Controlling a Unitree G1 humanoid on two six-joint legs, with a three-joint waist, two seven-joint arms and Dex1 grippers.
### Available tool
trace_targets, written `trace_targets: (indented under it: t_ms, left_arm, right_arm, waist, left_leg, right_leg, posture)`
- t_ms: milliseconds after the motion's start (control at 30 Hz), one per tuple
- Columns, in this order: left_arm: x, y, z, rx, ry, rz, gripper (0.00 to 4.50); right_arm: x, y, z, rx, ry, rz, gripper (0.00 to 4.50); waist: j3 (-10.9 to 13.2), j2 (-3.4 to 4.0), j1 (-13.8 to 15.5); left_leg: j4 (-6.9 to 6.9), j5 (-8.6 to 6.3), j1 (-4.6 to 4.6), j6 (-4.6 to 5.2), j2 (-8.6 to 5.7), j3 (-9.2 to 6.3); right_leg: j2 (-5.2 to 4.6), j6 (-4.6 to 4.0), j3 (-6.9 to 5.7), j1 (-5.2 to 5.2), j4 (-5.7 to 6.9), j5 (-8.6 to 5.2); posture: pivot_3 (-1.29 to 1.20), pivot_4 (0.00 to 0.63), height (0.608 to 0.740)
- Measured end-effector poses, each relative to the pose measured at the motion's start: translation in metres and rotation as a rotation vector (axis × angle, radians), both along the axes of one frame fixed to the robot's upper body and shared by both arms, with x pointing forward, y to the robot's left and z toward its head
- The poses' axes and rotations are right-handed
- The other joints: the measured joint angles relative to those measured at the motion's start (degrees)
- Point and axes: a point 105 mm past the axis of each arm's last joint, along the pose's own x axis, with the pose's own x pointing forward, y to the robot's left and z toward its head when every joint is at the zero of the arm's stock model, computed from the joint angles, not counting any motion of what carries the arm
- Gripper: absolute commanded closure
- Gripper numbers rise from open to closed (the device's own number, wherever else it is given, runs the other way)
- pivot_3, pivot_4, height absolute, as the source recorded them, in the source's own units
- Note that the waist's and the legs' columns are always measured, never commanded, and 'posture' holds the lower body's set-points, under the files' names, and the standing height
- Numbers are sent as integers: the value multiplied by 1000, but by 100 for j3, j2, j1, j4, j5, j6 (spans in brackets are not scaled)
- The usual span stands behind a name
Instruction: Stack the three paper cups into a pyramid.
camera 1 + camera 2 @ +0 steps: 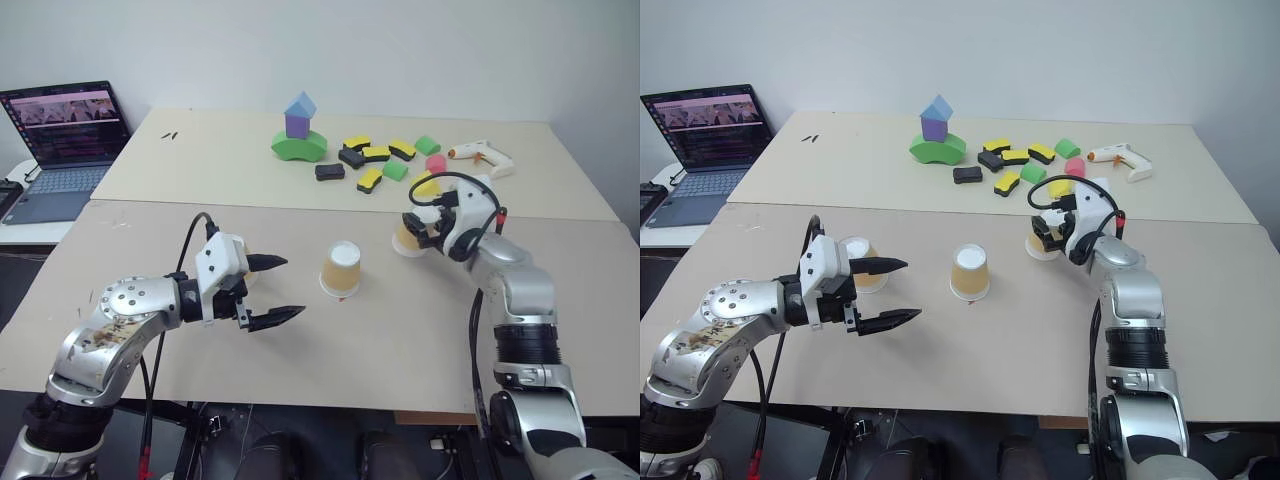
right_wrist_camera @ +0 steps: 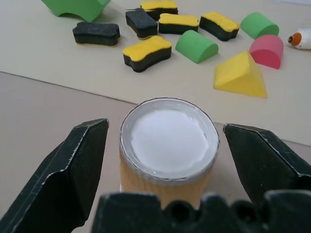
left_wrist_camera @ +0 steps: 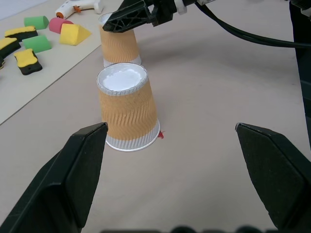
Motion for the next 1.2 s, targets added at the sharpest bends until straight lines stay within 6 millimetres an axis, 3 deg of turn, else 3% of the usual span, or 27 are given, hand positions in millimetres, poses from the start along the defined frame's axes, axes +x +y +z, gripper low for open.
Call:
trace_targets:
  t_ms: [133, 267, 467, 700, 800, 933, 1200]
  left_arm:
    - [0, 0, 0, 0, -1, 3, 0]
    - [1, 0, 0, -1, -2, 7, 0]
    - [0, 0, 0, -1, -3, 8, 0]
    - [0, 0, 0, 0, -3, 7, 0]
    - [0, 0, 0, 0, -2, 6, 0]
    - [0, 0, -1, 2, -1, 6, 0]
    - [-1, 0, -1, 4, 1, 1, 0]
  right_arm:
    - [3, 1, -12, 14, 30, -7, 60]
    - [5, 2, -8, 14, 12, -4, 60]
    - [6, 3, -4, 14, -4, -4, 1695]
    - [6, 1, -3, 10, -8, -7, 1734]
    - [0, -5, 8, -18, -30, 21, 1734]
    - [-25, -13, 23, -71, -49, 139, 1734]
    - [-62, -7, 7, -93, 41, 340, 1734]
  waist:
    - [0, 0, -1]
    - [0, 0, -7]
    - [0, 0, -7]
    - [0, 1, -4]
    - [1, 2, 15]
    - [1, 2, 25]
    - [2, 1, -5]
  left_leg:
    - [0, 0, -1, 0, 0, 1]
    - [0, 0, 0, 0, 0, 0]
    - [0, 0, 0, 0, 0, 1]
    - [0, 0, 0, -1, 0, 1]
    - [-1, 0, -3, 0, 0, 0]
    - [-2, -1, -6, 1, 2, -2]
    - [-1, -2, 8, 3, 6, 1]
  right_leg:
    - [0, 0, 0, 0, 0, 0]
    - [0, 0, 0, 0, 0, 0]
    - [-1, 0, 0, 0, 0, 0]
    - [-1, 0, -1, 0, 0, 0]
    - [-2, 0, -3, -1, -3, 0]
    - [-3, 0, -5, 0, -9, 0]
    - [-6, 0, 18, 4, -27, 0]
  posture:
    - [0, 150, 740]
    - [0, 150, 740]
    - [0, 150, 740]
    - [0, 150, 740]
    - [0, 150, 740]
    - [0, 150, 740]
    - [0, 150, 740]
